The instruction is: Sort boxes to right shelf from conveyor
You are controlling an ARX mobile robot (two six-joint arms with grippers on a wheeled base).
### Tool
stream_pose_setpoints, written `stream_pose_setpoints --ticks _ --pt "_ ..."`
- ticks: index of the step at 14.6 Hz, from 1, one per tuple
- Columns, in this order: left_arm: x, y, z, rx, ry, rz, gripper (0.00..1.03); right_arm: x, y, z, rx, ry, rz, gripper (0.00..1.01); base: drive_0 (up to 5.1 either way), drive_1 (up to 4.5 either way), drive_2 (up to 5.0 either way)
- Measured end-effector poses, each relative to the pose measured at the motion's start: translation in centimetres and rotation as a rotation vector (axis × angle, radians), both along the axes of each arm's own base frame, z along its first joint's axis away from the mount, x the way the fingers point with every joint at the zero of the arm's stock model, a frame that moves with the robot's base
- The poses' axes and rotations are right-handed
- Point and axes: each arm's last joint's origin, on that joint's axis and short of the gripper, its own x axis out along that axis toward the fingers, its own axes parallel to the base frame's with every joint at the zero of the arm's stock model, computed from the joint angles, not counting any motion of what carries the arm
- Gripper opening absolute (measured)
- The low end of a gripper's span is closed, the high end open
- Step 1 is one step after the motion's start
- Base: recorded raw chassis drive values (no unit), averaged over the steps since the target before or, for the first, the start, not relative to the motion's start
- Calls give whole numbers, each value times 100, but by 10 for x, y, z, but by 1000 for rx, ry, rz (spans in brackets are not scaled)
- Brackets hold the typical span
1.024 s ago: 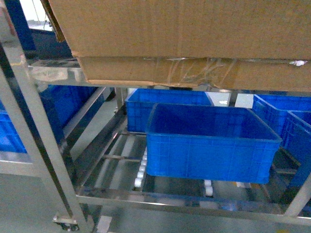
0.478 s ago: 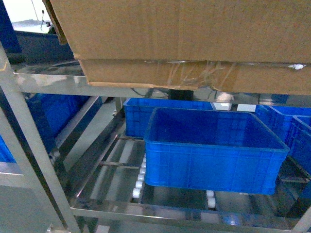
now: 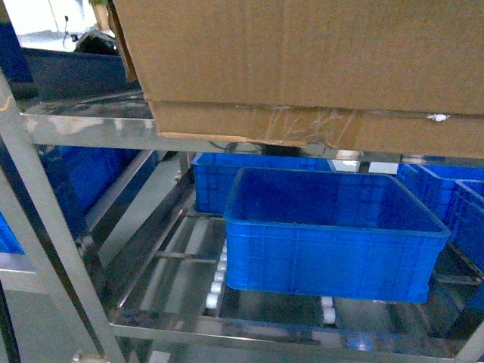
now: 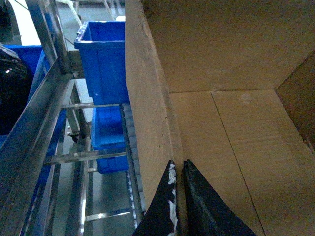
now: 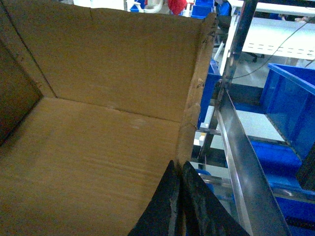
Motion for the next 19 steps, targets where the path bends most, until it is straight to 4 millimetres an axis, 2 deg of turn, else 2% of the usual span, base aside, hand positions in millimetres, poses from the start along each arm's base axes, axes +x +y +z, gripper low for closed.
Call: stream_pose_setpoints --ticks 18,19 --pt "1 0 1 -10 -2 -1 2 0 0 0 2 -4 8 2 0 0 0" --pt "2 0 1 -10 -3 -3 2 0 1 2 4 -10 19 9 0 0 0"
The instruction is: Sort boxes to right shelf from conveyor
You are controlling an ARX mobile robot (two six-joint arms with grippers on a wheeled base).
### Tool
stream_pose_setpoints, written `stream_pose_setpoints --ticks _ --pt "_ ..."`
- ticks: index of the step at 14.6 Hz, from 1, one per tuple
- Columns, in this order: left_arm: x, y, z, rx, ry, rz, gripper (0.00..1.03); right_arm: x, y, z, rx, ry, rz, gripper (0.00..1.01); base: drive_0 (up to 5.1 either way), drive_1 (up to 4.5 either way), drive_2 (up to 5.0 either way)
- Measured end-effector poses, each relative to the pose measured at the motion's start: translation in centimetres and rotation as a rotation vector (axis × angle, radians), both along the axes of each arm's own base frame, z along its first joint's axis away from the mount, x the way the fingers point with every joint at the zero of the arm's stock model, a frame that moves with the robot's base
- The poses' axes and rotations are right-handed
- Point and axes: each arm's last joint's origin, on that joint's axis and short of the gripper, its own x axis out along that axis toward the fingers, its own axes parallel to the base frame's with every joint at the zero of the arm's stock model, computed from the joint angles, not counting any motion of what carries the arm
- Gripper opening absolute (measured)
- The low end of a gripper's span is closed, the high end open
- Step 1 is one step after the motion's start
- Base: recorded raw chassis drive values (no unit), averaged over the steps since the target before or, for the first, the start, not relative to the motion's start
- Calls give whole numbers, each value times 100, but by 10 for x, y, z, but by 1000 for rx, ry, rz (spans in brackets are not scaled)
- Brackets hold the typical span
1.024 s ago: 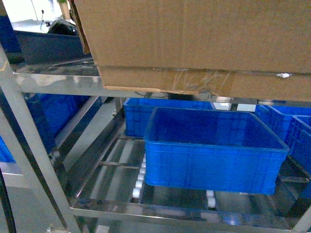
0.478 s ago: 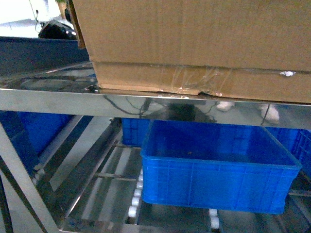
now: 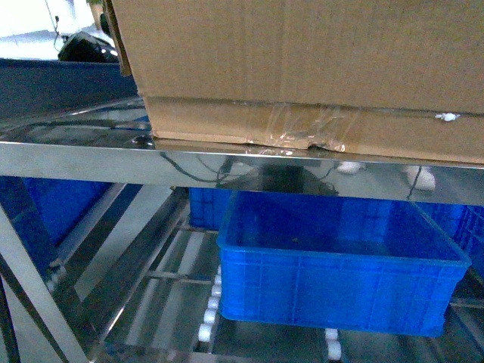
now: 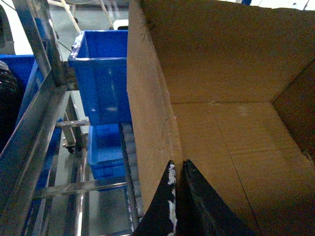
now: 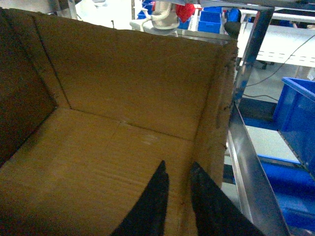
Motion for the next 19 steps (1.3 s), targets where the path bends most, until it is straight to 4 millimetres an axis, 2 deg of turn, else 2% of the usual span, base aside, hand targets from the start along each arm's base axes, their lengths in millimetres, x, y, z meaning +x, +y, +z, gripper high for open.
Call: stream_pose_setpoints --ticks 3,5,8,9,10,12,15,17,19 --pt "0 -2 1 2 -9 -17 28 0 1 1 1 -2 8 38 0 0 0" --pt "-1 -2 1 10 -11 -21 50 0 0 1 1 -3 8 60 0 0 0" --pt "-1 -2 1 11 -12 -24 90 0 0 1 1 -2 8 100 0 0 0" --pt "-1 -2 1 13 -13 -24 100 0 0 1 1 -3 8 98 0 0 0" --pt "0 -2 4 1 -42 -29 97 0 0 4 4 -38 3 98 0 0 0" --pt "-1 -1 9 -30 -89 -28 98 -2 0 10 13 -114 0 98 0 0 0" --pt "-6 5 -1 -33 -65 -13 98 -10 -1 5 16 -137 -1 98 0 0 0" --pt "-18 10 -9 -32 -63 -6 98 -26 -3 4 13 -179 3 98 0 0 0" --pt "-38 22 -8 -43 -122 5 98 -46 -5 8 9 -238 19 98 0 0 0"
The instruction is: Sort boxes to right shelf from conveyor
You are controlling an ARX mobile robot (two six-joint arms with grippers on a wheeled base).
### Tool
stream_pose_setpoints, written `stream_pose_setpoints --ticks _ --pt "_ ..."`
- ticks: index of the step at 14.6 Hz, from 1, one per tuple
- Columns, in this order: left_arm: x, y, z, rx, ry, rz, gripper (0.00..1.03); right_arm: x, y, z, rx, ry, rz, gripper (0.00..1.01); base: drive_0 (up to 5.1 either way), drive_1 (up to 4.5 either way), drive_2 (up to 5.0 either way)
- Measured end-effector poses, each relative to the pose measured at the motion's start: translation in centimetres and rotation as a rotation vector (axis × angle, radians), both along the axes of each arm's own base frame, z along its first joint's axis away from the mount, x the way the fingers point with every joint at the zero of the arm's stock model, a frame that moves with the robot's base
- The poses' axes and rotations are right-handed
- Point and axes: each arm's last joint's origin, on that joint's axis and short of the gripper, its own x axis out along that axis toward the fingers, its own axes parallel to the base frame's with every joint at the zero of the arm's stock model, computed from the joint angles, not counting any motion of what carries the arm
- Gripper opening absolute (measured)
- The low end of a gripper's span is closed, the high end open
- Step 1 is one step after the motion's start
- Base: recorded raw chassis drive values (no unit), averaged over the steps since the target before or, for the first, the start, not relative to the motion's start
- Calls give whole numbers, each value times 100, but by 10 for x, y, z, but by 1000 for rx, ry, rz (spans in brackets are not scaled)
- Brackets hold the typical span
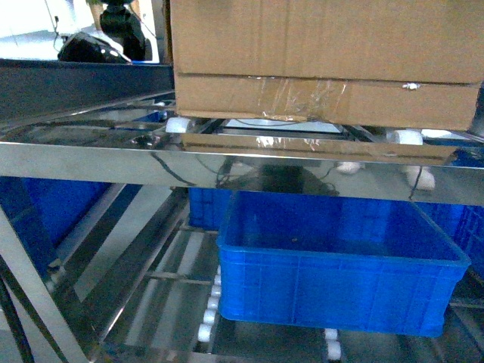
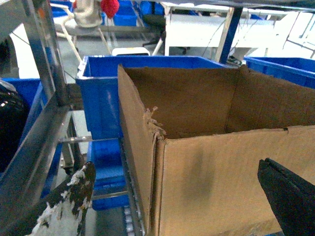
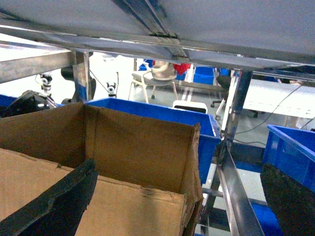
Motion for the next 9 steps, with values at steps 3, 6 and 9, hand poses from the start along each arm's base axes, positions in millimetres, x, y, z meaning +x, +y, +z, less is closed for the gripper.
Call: stream_pose_setpoints --ticks 3,6,9 --pt "-49 31 -2 59 -10 24 98 -40 -10 7 -28 17 38 98 0 0 0" --pt "-87 45 13 79 -52 51 98 -53 -12 16 -31 -22 35 98 0 0 0" --pt "-82 45 9 93 -29 47 98 -47 -11 10 -33 20 28 98 0 0 0"
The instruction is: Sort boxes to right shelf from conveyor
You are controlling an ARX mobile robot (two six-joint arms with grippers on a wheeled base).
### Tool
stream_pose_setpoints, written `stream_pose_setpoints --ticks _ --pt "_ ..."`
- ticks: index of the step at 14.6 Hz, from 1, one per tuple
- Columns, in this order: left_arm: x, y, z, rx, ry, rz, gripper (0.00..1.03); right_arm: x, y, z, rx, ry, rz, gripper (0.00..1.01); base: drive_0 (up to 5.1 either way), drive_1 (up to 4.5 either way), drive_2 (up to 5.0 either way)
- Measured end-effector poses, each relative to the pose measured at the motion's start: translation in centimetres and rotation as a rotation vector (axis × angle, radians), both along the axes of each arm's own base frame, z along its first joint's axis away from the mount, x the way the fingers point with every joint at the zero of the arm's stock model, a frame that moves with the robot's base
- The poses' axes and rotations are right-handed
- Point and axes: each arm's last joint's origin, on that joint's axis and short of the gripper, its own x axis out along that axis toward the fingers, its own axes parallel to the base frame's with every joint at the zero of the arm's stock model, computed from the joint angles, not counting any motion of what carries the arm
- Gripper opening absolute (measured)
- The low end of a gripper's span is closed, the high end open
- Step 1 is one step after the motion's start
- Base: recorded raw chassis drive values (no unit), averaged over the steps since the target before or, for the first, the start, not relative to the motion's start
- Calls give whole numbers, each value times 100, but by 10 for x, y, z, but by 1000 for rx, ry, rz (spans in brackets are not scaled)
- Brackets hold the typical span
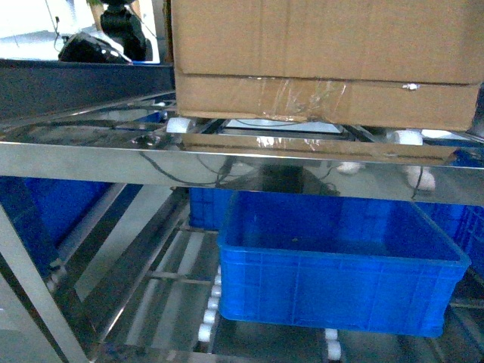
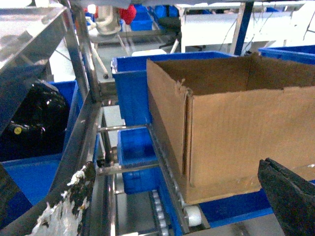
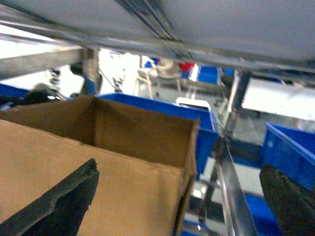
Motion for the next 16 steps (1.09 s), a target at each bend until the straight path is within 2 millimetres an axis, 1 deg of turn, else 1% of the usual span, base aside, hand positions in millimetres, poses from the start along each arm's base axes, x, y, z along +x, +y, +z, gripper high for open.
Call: stream_pose_setpoints --ticks 1,2,3,4,5,6,7,8,9,10,11,14,16 --pt "3 -2 -3 1 -33 29 95 -5 0 -4 20 47 -81 89 0 0 0" --pt "-5 1 -16 -5 -121 160 83 -18 -4 -22 40 40 -161 77 0 0 0" --pt "-19 9 -33 -10 -156 229 72 -28 -8 -42 49 39 -182 65 0 0 0" --pt "-32 15 -50 -16 -189 255 59 -37 -12 -64 53 41 -201 53 0 0 0" --pt "-40 20 -70 -15 -189 266 46 -44 -12 -84 51 55 -197 42 0 0 0" --pt "-47 22 -95 -8 -157 257 34 -51 -18 -105 46 73 -175 29 0 0 0" --pt "-53 23 -117 0 -123 251 21 -58 -23 -123 47 82 -197 16 0 0 0" --pt "-58 26 -127 1 -120 255 12 -65 -25 -134 50 80 -212 5 0 0 0" --pt "-67 28 -136 -4 -139 252 2 -72 -25 -147 50 78 -202 2 0 0 0" --pt "-75 38 -146 -7 -149 255 2 -79 -24 -158 50 80 -197 2 0 0 0" --pt "-79 40 -155 -5 -139 277 2 -83 -24 -167 49 86 -197 2 0 0 0" --pt "-91 38 -176 -5 -128 251 2 -96 -24 -186 49 87 -197 2 0 0 0" --pt "-97 38 -181 -6 -139 251 2 -101 -24 -193 49 85 -196 2 0 0 0"
